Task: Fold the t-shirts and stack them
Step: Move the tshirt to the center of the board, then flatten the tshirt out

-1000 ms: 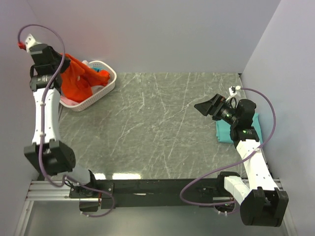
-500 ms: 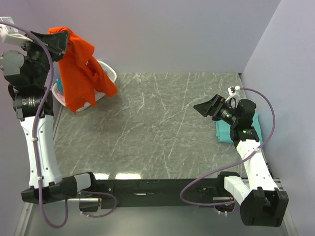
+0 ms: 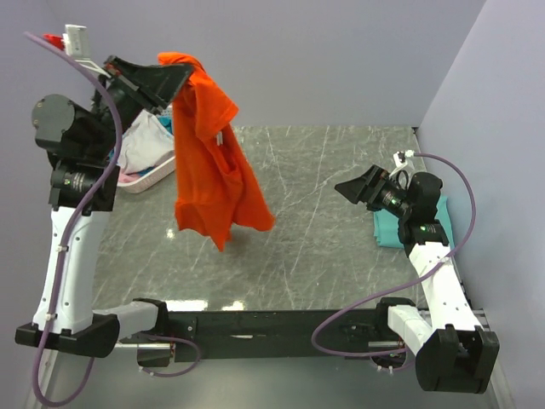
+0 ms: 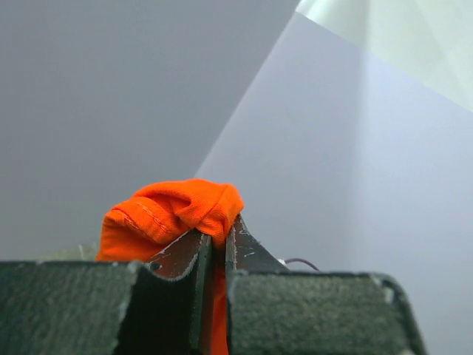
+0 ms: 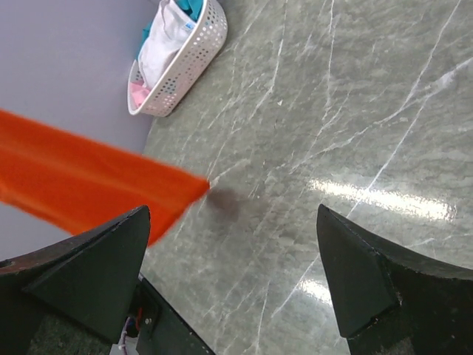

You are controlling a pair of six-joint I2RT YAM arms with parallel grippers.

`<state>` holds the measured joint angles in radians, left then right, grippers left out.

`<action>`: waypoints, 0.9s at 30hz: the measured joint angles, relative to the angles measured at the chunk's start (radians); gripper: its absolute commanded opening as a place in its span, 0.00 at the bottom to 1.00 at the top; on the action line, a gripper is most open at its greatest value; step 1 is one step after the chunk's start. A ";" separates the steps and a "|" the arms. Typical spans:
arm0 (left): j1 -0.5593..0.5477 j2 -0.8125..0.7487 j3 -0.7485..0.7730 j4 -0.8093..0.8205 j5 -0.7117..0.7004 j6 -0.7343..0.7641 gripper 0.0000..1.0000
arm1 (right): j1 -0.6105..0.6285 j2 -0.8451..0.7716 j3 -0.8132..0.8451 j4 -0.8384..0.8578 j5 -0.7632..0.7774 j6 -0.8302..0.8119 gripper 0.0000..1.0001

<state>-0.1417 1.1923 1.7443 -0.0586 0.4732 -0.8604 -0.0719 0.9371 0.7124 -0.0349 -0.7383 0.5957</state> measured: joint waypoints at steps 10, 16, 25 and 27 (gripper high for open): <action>-0.088 -0.085 -0.438 0.034 -0.124 -0.003 0.01 | 0.000 0.011 0.005 -0.060 0.026 -0.037 0.99; -0.087 -0.067 -0.740 -0.092 -0.311 -0.016 0.00 | 0.112 0.071 0.054 -0.175 0.180 -0.117 0.99; -0.066 -0.039 -0.971 -0.172 -0.437 -0.022 0.00 | 0.360 0.204 0.074 -0.265 0.381 -0.158 0.97; -0.056 -0.040 -0.997 -0.169 -0.446 -0.022 0.00 | 0.429 0.250 0.074 -0.264 0.409 -0.147 0.93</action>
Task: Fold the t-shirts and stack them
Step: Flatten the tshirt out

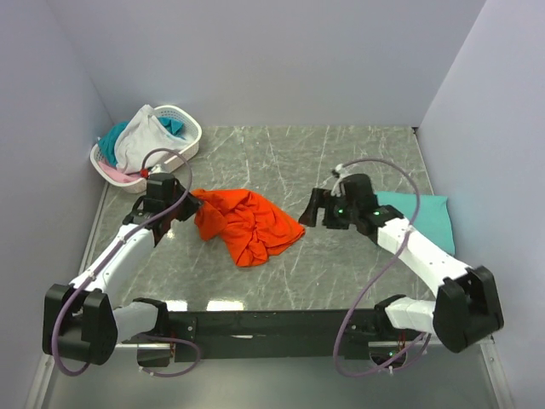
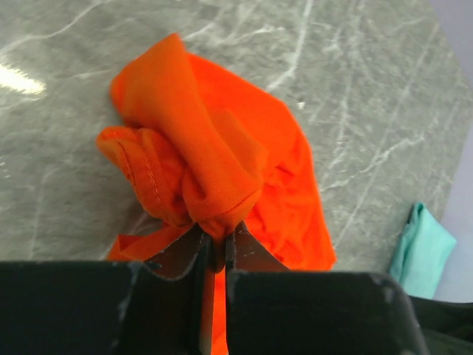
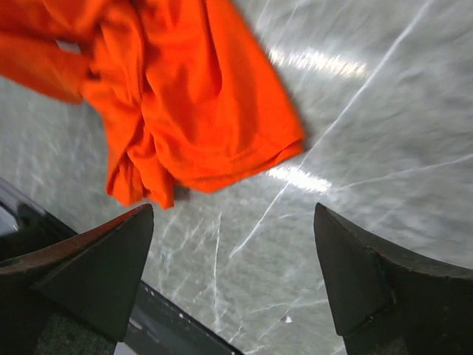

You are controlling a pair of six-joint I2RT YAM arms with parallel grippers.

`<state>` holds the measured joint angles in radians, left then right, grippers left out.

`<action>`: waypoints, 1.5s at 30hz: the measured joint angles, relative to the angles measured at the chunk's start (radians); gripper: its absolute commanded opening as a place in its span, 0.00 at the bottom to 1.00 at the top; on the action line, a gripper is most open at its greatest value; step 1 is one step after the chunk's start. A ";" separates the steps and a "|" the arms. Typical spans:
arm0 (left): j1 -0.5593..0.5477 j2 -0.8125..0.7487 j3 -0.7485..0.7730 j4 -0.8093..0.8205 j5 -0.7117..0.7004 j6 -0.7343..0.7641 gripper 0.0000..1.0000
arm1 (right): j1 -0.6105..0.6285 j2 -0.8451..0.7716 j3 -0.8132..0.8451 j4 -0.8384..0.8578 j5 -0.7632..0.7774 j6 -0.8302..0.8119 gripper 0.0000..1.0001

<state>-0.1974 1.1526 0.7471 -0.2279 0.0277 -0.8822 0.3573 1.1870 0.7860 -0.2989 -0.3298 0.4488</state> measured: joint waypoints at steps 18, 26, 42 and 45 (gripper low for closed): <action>0.061 -0.038 -0.084 -0.002 -0.011 0.008 0.00 | 0.328 0.375 0.126 0.029 0.246 0.175 0.74; 0.081 -0.039 -0.087 -0.002 -0.010 0.016 0.00 | 0.364 0.453 0.173 0.013 0.327 0.186 0.67; 0.106 -0.075 -0.091 -0.004 -0.006 0.024 0.00 | 0.387 0.488 0.211 -0.055 0.457 0.160 0.00; 0.106 -0.092 -0.090 -0.008 -0.007 0.024 0.00 | 0.387 0.438 0.212 -0.080 0.502 0.129 0.00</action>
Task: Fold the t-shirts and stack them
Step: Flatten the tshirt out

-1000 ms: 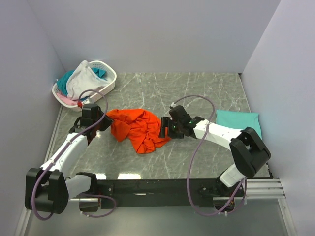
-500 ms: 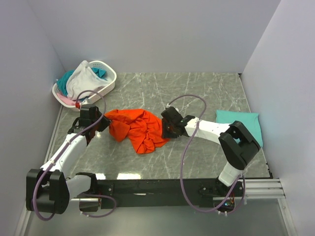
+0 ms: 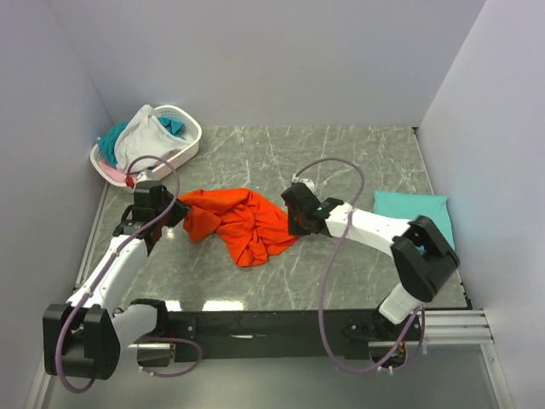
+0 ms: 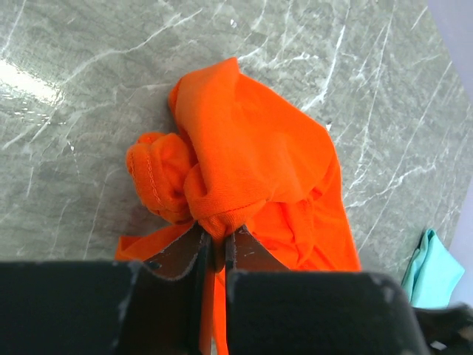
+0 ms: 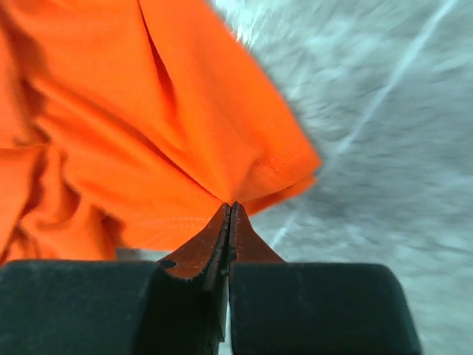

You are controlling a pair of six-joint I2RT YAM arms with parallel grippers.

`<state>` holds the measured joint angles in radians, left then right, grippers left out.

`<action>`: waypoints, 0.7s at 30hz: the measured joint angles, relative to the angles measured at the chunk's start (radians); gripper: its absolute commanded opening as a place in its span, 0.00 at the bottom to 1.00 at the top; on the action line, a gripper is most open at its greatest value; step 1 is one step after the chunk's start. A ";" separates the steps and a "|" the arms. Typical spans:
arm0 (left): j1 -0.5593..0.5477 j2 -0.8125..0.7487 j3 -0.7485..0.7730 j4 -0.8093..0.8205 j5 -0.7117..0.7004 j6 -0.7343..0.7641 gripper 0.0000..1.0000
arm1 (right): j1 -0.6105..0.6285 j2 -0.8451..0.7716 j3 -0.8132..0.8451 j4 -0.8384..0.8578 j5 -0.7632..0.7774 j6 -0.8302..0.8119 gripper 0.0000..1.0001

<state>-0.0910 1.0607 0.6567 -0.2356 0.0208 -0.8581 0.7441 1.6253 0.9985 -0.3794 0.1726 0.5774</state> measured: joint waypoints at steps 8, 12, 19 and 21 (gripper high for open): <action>0.002 -0.081 0.103 -0.035 -0.005 -0.001 0.00 | -0.003 -0.256 0.136 -0.086 0.180 -0.100 0.00; 0.003 -0.119 0.220 -0.046 -0.033 -0.001 0.00 | -0.007 -0.383 0.206 -0.098 0.262 -0.152 0.00; 0.003 -0.197 0.386 -0.068 -0.055 0.000 0.00 | -0.020 -0.620 0.254 -0.086 0.322 -0.262 0.00; 0.003 -0.217 0.427 -0.072 -0.061 0.000 0.00 | -0.024 -0.669 0.293 -0.085 0.329 -0.294 0.00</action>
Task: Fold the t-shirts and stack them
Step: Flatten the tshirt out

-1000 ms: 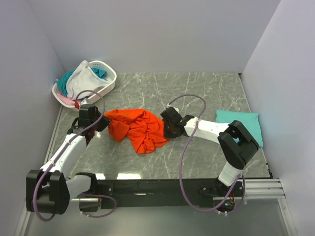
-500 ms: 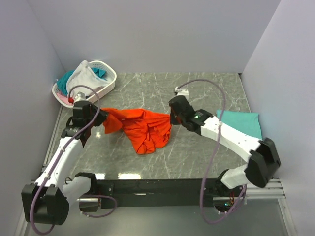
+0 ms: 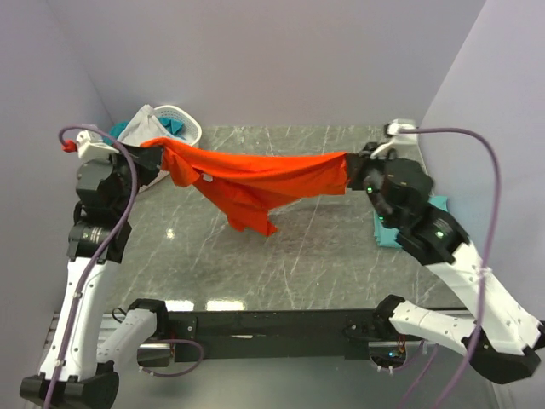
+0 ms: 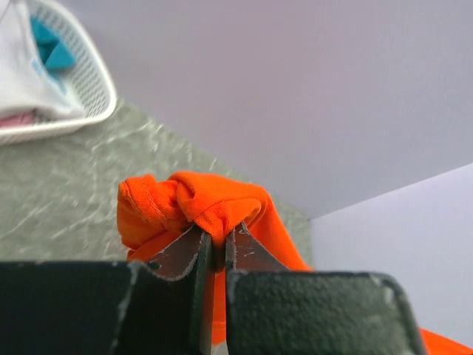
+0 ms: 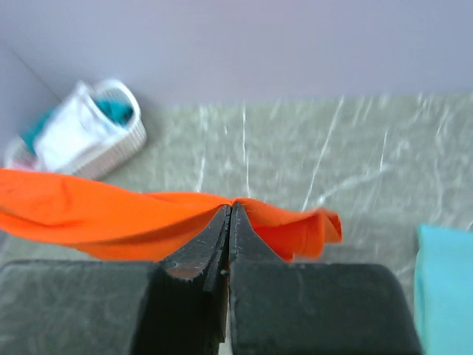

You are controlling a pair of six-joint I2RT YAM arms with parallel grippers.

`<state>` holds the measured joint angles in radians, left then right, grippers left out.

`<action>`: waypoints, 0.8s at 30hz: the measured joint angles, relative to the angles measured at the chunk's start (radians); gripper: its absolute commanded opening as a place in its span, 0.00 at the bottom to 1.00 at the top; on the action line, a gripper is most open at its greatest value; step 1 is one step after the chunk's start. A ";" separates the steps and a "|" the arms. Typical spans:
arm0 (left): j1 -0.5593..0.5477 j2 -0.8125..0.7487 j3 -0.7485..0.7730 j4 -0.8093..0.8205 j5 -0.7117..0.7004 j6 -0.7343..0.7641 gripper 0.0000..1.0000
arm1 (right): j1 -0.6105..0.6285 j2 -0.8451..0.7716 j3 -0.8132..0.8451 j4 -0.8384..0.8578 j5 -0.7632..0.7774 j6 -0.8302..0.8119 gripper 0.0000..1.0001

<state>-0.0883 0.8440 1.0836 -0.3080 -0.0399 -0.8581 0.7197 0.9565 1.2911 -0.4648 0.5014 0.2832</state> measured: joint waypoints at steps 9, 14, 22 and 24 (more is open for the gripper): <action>0.000 -0.069 0.089 0.010 0.021 0.007 0.00 | -0.001 -0.130 0.118 -0.003 -0.015 -0.100 0.00; 0.000 -0.028 0.132 0.023 0.033 0.026 0.00 | -0.016 -0.128 0.140 0.007 -0.013 -0.150 0.00; 0.000 0.314 0.273 0.101 0.078 0.095 0.00 | -0.373 0.026 0.108 0.075 -0.260 -0.147 0.00; 0.000 0.444 0.332 0.121 0.103 0.119 0.00 | -0.444 0.100 0.120 0.097 -0.333 -0.147 0.00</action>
<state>-0.0883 1.2881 1.4158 -0.1871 0.0628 -0.7387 0.2760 1.0565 1.4109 -0.3683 0.1688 0.1360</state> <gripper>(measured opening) 0.100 0.007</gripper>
